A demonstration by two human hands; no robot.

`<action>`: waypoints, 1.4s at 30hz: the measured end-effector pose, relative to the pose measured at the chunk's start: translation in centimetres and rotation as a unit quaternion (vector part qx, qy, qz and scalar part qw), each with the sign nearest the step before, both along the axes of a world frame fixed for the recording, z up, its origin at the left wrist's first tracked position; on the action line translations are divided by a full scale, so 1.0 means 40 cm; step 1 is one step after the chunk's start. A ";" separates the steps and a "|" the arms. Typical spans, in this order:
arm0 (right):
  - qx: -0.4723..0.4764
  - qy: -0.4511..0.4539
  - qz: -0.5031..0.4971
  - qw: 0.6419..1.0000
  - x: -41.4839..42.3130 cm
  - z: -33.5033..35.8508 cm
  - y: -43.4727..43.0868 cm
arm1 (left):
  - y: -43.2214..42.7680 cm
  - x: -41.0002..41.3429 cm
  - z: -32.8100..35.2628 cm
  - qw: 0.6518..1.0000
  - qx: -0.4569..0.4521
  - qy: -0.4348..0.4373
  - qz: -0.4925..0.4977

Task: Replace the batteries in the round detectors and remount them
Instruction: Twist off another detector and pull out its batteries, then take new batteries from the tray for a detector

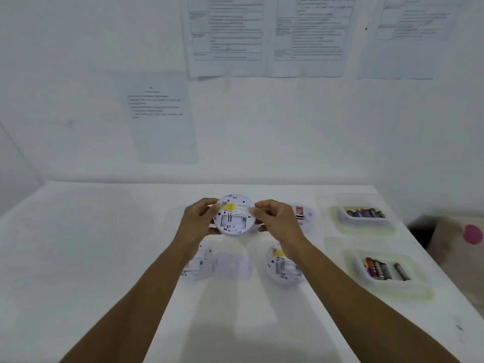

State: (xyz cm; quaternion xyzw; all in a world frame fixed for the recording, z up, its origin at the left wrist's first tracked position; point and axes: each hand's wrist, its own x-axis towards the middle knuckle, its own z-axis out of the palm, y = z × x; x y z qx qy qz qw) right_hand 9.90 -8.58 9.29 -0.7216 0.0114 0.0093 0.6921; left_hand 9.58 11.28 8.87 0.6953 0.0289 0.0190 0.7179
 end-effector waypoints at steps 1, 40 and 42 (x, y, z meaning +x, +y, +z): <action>0.004 0.007 0.001 1.000 0.015 -0.005 0.032 | 0.035 0.016 -0.004 1.000 0.005 0.004 0.001; -0.504 -0.176 0.029 0.845 0.174 -0.188 0.250 | 0.331 0.228 -0.175 0.973 0.195 0.054 0.111; -0.490 -0.196 0.007 0.850 0.170 -0.161 0.221 | 0.321 0.228 -0.167 0.964 0.238 0.042 0.113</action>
